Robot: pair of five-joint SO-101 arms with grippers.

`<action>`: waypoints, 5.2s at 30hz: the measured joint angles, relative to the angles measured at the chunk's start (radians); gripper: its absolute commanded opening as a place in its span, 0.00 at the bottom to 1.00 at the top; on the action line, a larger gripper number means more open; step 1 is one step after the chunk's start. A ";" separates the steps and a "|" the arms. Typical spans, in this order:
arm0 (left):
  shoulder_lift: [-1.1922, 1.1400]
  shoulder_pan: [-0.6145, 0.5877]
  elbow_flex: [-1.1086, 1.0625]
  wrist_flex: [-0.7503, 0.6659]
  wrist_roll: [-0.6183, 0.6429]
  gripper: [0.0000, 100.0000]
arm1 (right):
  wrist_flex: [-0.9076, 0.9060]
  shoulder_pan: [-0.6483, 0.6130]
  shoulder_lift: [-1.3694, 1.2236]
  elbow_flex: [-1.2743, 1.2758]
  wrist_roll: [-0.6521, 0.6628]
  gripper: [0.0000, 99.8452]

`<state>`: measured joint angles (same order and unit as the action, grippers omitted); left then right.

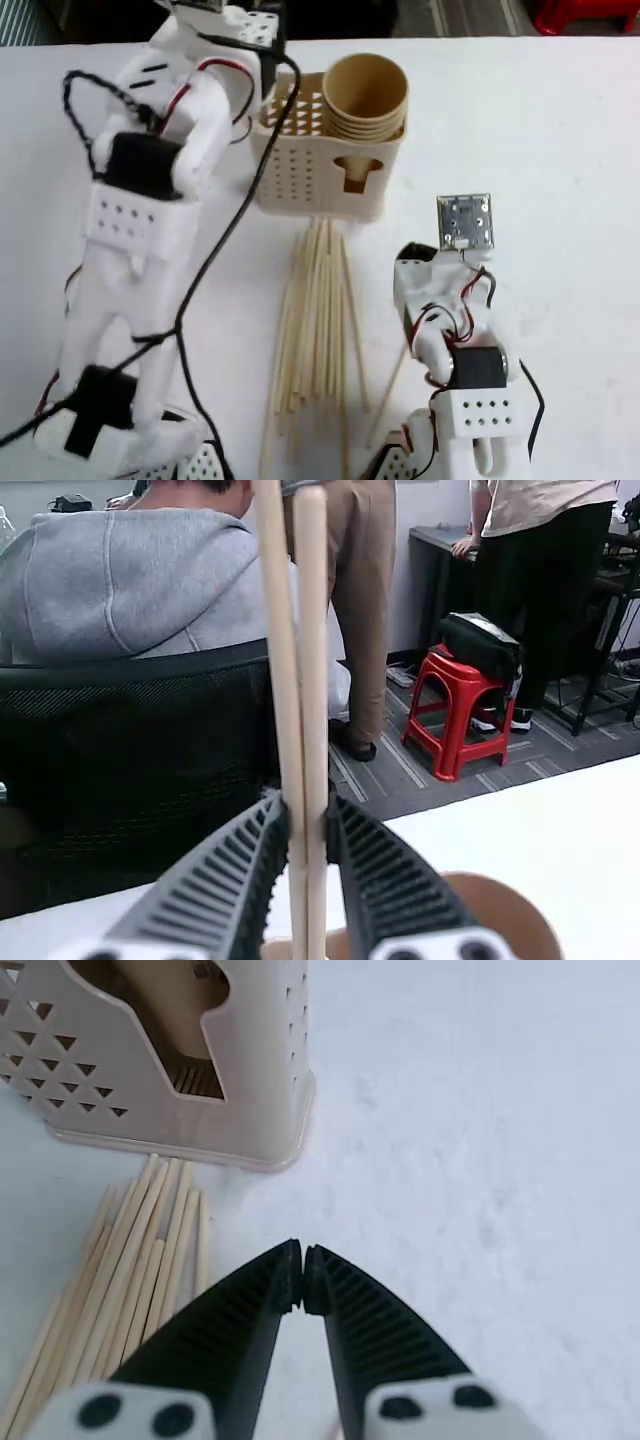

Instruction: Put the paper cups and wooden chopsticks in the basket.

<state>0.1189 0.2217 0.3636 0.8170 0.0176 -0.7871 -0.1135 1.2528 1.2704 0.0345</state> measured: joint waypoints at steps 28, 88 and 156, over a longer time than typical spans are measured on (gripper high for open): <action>0.044 0.003 0.000 0.427 -0.075 0.19 | 0.000 -0.002 0.000 0.000 0.000 0.02; 0.997 -0.184 -1.341 0.081 -0.029 0.19 | -0.049 -0.439 -1.033 -0.350 -0.146 0.12; -0.233 0.155 -0.885 0.181 0.041 0.10 | -0.160 -0.040 -0.677 -0.365 -0.080 0.02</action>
<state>-0.1143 0.3767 -0.5217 0.9981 0.0591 -0.9467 -0.1534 0.5762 0.9053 -0.0453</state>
